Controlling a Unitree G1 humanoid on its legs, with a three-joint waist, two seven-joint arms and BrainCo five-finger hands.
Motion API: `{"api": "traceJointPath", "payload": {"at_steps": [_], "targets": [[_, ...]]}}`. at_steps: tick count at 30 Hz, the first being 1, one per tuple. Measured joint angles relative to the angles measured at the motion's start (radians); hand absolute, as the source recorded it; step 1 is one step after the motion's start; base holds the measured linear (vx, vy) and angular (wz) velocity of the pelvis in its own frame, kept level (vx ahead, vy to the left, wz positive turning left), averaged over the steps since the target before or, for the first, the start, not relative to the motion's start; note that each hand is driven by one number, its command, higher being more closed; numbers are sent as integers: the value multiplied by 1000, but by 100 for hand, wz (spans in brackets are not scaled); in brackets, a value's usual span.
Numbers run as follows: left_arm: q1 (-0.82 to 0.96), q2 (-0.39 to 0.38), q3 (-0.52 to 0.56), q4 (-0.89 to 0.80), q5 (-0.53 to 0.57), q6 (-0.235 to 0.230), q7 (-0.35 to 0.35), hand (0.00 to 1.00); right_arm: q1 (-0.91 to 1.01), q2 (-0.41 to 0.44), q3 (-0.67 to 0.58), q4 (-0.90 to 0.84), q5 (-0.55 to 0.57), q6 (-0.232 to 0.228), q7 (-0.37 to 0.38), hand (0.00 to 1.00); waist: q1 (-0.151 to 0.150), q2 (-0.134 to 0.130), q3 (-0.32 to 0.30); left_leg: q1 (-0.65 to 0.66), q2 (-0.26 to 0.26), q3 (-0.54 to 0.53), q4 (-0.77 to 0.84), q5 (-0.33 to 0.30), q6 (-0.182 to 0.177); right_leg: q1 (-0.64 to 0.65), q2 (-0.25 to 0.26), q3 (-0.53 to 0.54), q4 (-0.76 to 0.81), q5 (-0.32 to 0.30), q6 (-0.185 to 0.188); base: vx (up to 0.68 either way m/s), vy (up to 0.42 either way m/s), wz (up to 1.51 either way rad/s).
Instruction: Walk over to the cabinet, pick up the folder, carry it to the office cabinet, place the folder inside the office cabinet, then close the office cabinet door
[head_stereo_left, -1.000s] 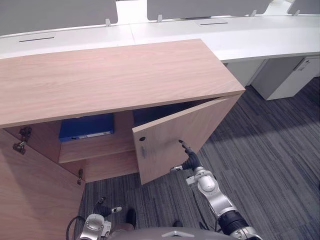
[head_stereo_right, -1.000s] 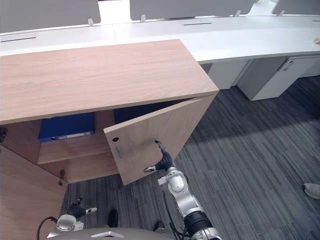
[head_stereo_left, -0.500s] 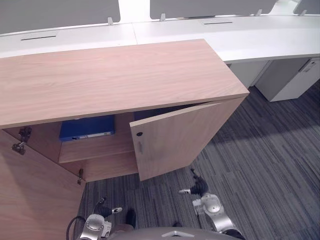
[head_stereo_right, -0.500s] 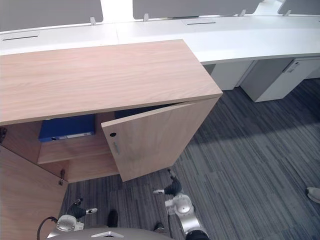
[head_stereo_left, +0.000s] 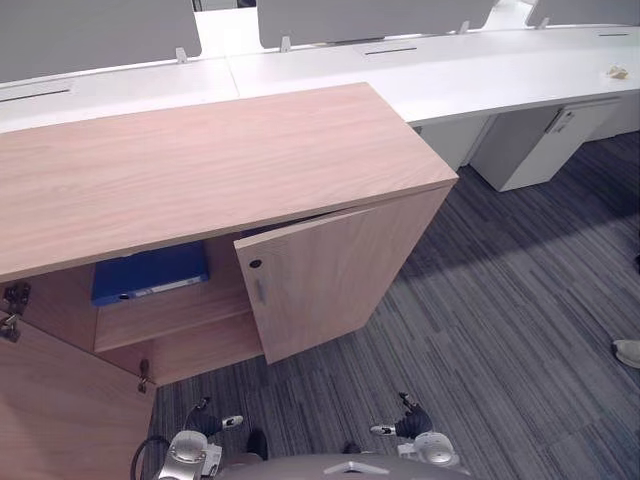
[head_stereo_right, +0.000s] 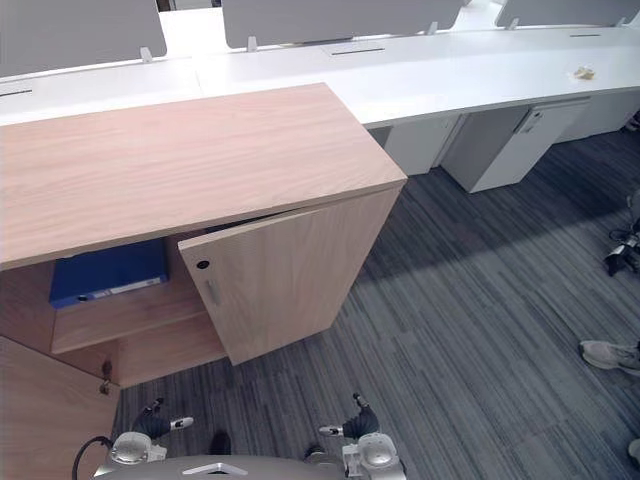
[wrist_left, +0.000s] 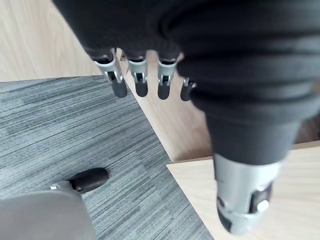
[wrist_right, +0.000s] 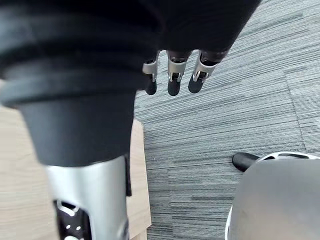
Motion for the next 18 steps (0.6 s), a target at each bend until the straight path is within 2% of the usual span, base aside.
{"api": "traceJointPath", "payload": {"at_steps": [1, 2, 3, 4, 5, 8, 10, 12, 13, 14, 15, 16, 17, 18], "targets": [[-2, 0, 0, -1, -8, 0, 1, 0, -4, 1, -16, -3, 0, 0, -1, 0, -9, -2, 2, -19, -5, -40, 0, 9, -1, -34, 10, 87, 61, -29, -39, 39, 13, 86], [-2, 1, 0, -1, -16, -1, 1, 0, -4, 1, -17, -4, 1, 0, -3, 0, -12, -5, 4, -27, -8, -62, 0, 15, -3, -41, 17, 135, 77, -40, -51, 63, 45, 124], [-2, 2, 3, -7, -32, -3, 2, 0, 0, 3, -16, 5, 1, 0, -6, 0, -11, -20, 4, -40, -20, -106, 0, 27, -6, -41, 17, 183, 88, -71, -44, 66, 8, 135], [-1, 3, 16, -24, -49, -3, 8, 0, -3, 11, -15, 25, 1, 1, -12, 0, 5, -36, 7, -55, -28, -148, 1, 40, -14, -35, 13, 174, 90, -97, -21, 60, -37, 131], [-1, -1, 33, -39, -59, -5, 11, 0, -7, 15, -15, 31, 3, 4, -21, 0, 15, -35, 19, -56, -27, -169, 6, 49, -20, -24, 14, 151, 90, -102, -20, 2, -93, 127], [0, -41, 99, -46, -80, -9, 31, 0, -30, 20, -12, 19, 8, 3, -30, 0, 29, -12, 36, -68, -25, -205, 7, 84, -29, 15, 18, 60, 93, -113, -32, -50, -54, 81], [13, -67, 129, -78, -110, -9, 36, 0, -30, 23, -13, -16, 8, 2, -39, 0, 42, 4, 45, -87, -25, -194, 6, 86, -14, 19, 13, 11, 113, -126, -33, -130, -29, 79], [22, -92, 178, -87, -138, -9, 42, 0, -43, 38, -26, -36, 8, 5, -44, 0, 36, 2, 42, -115, -11, -69, 0, -10, 51, 19, -3, -63, 103, -127, -34, -148, -17, 101], [11, -97, 203, -101, -147, -9, 51, 0, -44, 60, -36, -55, 8, 5, -48, 0, 25, -28, 47, -159, 7, 66, 102, -48, 59, 13, -47, -115, 93, -114, -37, -88, 28, 112], [13, -99, 235, -112, -160, -9, 56, 0, -51, 60, -36, -55, 9, 7, -55, 0, 27, -26, 57, -198, 36, 178, 302, -66, 60, 16, -71, -145, 121, -115, -37, -57, 44, 96], [23, -104, 252, -112, -174, -9, 59, 0, -51, 57, -35, -59, 9, 7, -60, 0, 28, -25, 59, -201, 52, 213, 385, -75, 61, 21, -76, -159, 132, -117, -36, -39, 26, 68], [37, -113, 277, -112, -181, -9, 69, 0, -51, 53, -38, -75, 10, 8, -66, 0, 26, -2, 51, -191, 71, 234, 437, -125, 51, 30, -62, -176, 151, -125, -29, -47, 32, 72], [40, -109, 295, -111, -200, -9, 73, 0, -50, 58, -65, -84, 11, 12, -67, 0, 21, 12, 43, -174, 59, 231, 387, -141, 57, 37, -58, -174, 144, -140, -16, -80, 78, 72], [40, -105, 306, -111, -211, -9, 75, 0, -49, 64, -70, -84, 13, 14, -66, 0, 20, 6, 44, -151, 45, 220, 333, -132, 48, 39, -61, -178, 135, -141, -15, -113, 99, 61]]}}
